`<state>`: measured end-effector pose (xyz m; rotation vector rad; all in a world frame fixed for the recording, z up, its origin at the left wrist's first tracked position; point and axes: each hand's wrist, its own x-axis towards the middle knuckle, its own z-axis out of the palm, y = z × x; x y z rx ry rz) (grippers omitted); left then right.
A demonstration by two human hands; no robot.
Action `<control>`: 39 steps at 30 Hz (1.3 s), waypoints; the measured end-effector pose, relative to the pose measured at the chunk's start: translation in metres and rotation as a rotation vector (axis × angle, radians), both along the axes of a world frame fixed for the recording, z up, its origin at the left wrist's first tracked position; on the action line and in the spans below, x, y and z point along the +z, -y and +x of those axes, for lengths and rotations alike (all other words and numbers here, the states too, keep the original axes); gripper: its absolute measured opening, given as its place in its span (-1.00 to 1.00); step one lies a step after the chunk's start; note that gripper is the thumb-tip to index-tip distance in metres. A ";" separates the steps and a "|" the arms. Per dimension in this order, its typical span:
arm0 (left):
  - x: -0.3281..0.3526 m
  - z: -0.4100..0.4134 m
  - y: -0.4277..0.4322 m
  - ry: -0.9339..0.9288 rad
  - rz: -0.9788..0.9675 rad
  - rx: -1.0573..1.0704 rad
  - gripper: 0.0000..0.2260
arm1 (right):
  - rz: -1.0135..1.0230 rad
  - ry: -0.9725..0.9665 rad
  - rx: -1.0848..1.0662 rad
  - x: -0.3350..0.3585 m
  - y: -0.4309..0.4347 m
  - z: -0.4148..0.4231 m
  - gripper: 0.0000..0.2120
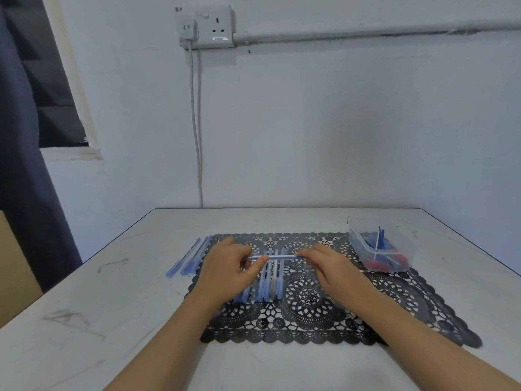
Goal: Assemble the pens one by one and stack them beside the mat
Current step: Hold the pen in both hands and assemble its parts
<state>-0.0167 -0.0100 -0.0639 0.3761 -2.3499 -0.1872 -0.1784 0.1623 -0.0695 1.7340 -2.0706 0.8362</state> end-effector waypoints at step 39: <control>-0.004 0.000 0.010 -0.064 0.090 0.032 -0.58 | -0.374 0.387 -0.150 0.016 -0.004 -0.002 -0.59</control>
